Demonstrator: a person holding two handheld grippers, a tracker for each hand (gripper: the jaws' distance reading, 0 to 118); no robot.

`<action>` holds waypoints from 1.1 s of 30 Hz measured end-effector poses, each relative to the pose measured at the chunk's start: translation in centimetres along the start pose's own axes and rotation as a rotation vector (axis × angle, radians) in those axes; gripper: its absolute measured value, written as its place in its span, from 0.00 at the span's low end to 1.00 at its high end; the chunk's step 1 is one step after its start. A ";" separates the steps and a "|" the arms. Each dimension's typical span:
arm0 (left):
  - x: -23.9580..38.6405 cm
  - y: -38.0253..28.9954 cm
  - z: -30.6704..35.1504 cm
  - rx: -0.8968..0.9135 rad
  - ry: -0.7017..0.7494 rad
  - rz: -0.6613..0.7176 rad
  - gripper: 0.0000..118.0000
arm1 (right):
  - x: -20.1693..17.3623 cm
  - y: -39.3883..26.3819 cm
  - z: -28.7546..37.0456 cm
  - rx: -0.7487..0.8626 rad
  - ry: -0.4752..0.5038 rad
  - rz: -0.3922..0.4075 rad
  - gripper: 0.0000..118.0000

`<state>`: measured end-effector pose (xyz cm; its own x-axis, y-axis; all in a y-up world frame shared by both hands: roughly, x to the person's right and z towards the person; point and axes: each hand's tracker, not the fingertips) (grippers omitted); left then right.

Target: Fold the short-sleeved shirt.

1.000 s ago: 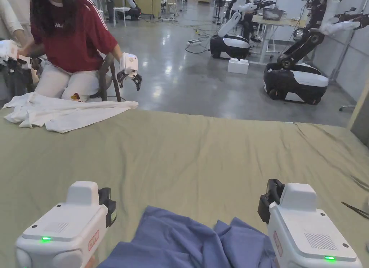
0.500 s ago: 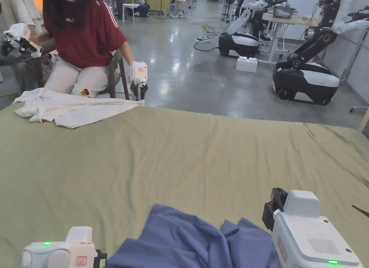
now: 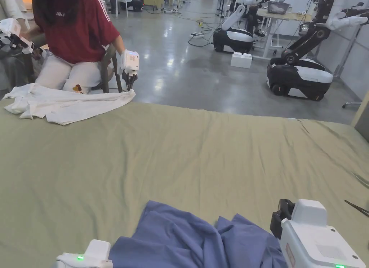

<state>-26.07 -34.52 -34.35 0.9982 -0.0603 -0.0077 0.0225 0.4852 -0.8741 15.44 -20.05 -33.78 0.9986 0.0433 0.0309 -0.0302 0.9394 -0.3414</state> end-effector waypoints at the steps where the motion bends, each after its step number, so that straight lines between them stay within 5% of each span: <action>1: 0.1 -0.1 0.0 -0.015 -0.028 0.014 0.00 | 0.7 -0.2 -0.5 -0.029 -0.015 0.004 0.02; 3: -1.0 -0.1 0.7 0.010 -0.048 0.062 0.00 | 2.7 -0.7 -2.3 -0.112 -0.042 0.004 0.06; 9: -3.0 0.0 4.0 0.110 -0.138 0.159 0.00 | 8.5 -4.3 -8.7 -0.437 -0.074 -0.024 0.49; 11: -3.5 0.0 4.5 0.128 -0.162 0.179 0.00 | 9.4 -5.9 -10.5 -0.522 -0.037 -0.037 0.54; 17: -3.6 0.2 4.9 0.152 -0.160 0.167 0.00 | 9.8 -9.2 -14.2 -0.670 0.034 -0.056 0.52; 19: -3.5 0.2 5.0 0.151 -0.161 0.174 0.00 | 9.7 -9.9 -15.0 -0.688 0.057 -0.075 0.33; 21: -3.5 0.2 5.0 0.156 -0.151 0.170 0.00 | 9.6 -10.6 -15.4 -0.696 0.066 -0.079 0.27; 23: -3.4 0.1 4.8 0.157 -0.146 0.166 0.00 | 9.2 -10.3 -15.1 -0.679 0.071 -0.050 0.03; 25: -3.3 0.1 4.8 0.165 -0.144 0.161 0.00 | 8.9 -9.9 -14.6 -0.674 0.117 -0.054 0.03; 33: -4.3 2.2 8.6 0.309 -0.127 0.148 0.00 | 9.1 -5.2 -9.2 -0.505 0.048 -0.010 0.03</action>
<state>-29.83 -25.72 -32.04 0.9905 0.1300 -0.0457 -0.1262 0.7223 -0.6800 25.08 -27.63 -40.41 1.0000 0.0084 -0.0031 -0.0079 0.6575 -0.7534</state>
